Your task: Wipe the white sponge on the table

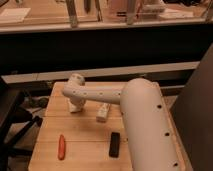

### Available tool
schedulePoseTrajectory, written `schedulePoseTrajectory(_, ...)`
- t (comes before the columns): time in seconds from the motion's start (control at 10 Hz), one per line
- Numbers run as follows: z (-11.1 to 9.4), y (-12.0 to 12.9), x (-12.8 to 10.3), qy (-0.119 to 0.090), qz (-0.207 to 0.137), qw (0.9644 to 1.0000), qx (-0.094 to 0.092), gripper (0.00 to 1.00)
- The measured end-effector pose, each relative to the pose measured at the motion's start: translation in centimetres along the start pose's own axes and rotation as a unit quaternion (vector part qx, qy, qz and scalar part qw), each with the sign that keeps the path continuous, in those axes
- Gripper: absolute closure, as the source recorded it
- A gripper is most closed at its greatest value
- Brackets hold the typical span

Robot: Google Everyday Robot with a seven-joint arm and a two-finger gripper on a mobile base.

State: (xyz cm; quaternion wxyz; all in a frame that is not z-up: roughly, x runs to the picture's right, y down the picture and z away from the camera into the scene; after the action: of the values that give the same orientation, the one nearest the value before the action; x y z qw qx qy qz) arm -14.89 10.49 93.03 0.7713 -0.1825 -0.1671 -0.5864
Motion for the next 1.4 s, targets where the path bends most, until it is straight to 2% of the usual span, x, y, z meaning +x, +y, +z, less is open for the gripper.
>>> schedulePoseTrajectory(0.4, 0.0, 0.0, 0.0, 0.0, 0.0, 1.0, 0.0, 0.98)
schedulePoseTrajectory(0.7, -0.2, -0.1, 0.0, 0.002, -0.003, 1.0, -0.001, 0.78)
schedulePoseTrajectory(0.8, -0.8, -0.3, 0.2, 0.006, -0.014, 0.9998, -0.008, 0.77)
schedulePoseTrajectory(0.9, -1.8, -1.2, 0.5, 0.014, -0.027, 0.9995, -0.006, 0.77)
schedulePoseTrajectory(1.0, -2.6, -1.8, 0.6, 0.019, -0.037, 0.9991, -0.007, 0.72)
schedulePoseTrajectory(1.2, -3.7, -2.4, 1.1, 0.029, -0.052, 0.9982, -0.008, 0.5)
schedulePoseTrajectory(1.3, -3.8, -2.6, 1.1, 0.03, -0.056, 0.998, -0.008, 0.45)
schedulePoseTrajectory(1.4, -3.9, -3.2, 1.1, 0.032, -0.065, 0.9974, -0.003, 0.33)
